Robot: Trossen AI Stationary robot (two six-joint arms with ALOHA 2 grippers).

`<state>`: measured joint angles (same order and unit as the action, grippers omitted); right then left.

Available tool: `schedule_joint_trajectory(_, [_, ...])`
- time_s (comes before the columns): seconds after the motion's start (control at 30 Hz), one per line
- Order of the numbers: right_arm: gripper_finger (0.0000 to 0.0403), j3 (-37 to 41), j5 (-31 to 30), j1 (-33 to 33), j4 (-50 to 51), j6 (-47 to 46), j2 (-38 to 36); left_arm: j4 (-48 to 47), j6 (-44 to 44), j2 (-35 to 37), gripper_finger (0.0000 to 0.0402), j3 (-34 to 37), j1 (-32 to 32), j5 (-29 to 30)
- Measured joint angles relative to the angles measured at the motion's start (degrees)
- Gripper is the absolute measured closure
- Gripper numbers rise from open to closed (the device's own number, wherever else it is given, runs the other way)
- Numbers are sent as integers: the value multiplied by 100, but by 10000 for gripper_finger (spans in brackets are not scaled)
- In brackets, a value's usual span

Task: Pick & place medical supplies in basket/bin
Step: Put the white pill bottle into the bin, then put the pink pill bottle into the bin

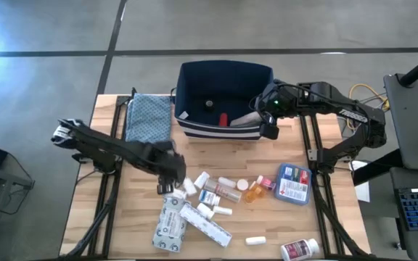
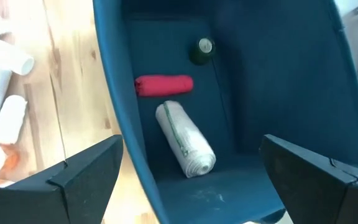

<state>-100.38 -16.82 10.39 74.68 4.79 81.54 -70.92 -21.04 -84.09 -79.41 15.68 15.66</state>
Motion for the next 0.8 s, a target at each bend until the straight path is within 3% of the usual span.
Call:
schedule_joint_trajectory(0.1, [37,0,-2,0,-160,40,-42,-201,0,204,240,-1164,-24,1172])
schedule_joint_trajectory(0.2, [37,0,-2,0,-285,56,-73,285,23,351,239,-2033,-181,2832])
schedule_joint_trajectory(0.27, [37,0,-5,1,-387,103,-73,749,227,407,229,-2360,-506,3560])
schedule_joint_trajectory(0.37, [37,0,-6,2,-496,166,-73,1506,1010,390,194,-2468,-1333,3510])
schedule_joint_trajectory(0.5, [37,0,-15,2,-599,158,-71,2657,2407,126,153,-2131,-2470,3019])
schedule_joint_trajectory(0.57, [37,0,-27,1,-594,139,-71,2943,2679,-58,138,-2093,-2793,2857])
schedule_joint_trajectory(0.67, [37,0,-32,2,-492,18,-85,2849,2803,-159,129,-2265,-2859,2764])
schedule_joint_trajectory(0.8, [37,0,-146,2,-270,-145,-136,2389,2828,-52,126,-2746,-2400,2747])
